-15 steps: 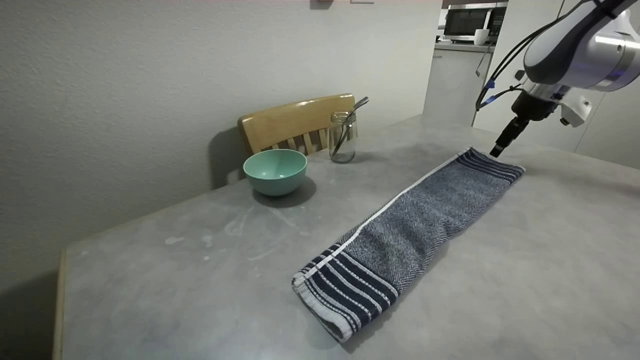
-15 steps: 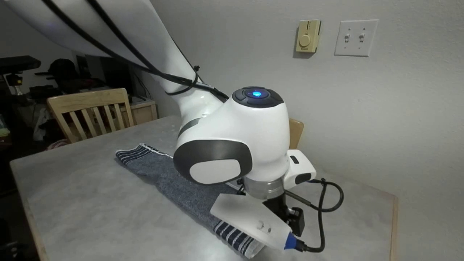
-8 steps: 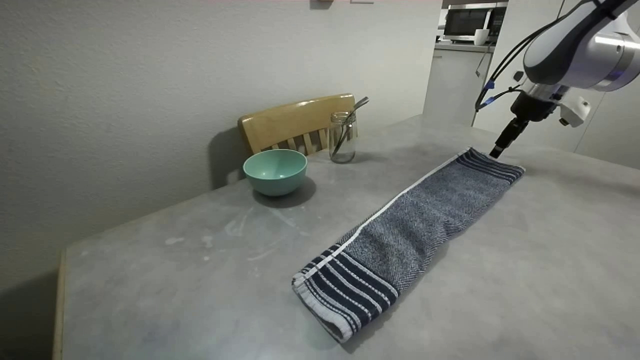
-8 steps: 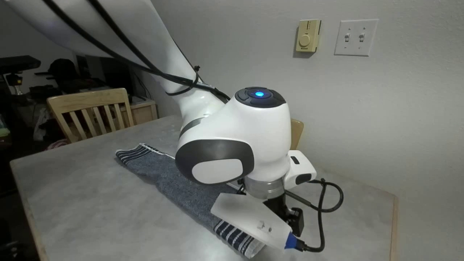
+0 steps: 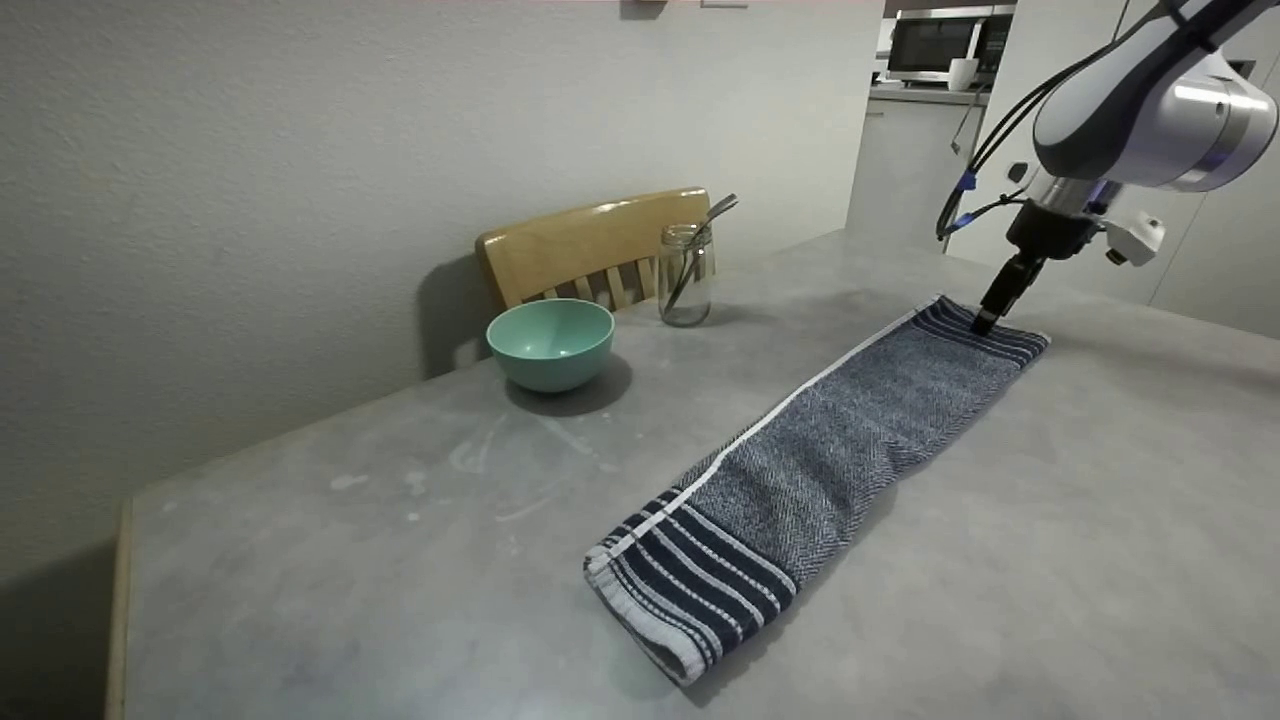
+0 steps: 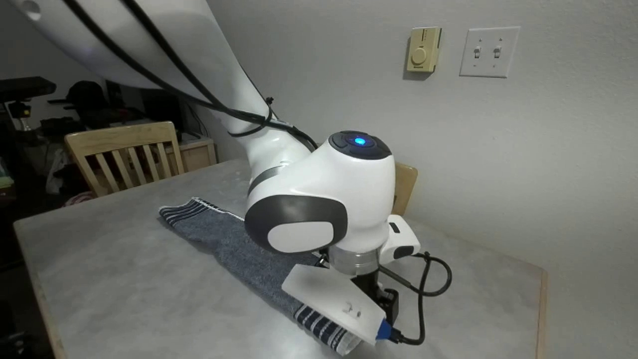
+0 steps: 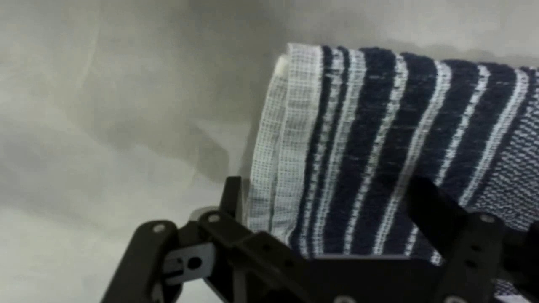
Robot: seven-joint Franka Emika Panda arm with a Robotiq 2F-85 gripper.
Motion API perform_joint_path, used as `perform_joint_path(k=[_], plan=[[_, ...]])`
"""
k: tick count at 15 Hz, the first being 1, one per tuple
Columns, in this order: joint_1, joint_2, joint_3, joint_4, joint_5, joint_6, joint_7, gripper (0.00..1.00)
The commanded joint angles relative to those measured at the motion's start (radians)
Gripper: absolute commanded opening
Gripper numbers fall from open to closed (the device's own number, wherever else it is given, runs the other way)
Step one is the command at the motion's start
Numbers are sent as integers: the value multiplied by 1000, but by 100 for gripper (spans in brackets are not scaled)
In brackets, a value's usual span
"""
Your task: Fold the towel in half
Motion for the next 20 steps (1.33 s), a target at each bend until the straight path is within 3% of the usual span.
perform_joint_path(k=[1,9,14,16,20], plan=[[-22,50,20,59,8,-67,12,100],[-12,59,-7,86,-7,-75,50,100],[-34,87,20,117,12,-110,32,100],[-34,94,20,125,13,-119,35,74],[-37,97,23,148,13,-139,27,45]])
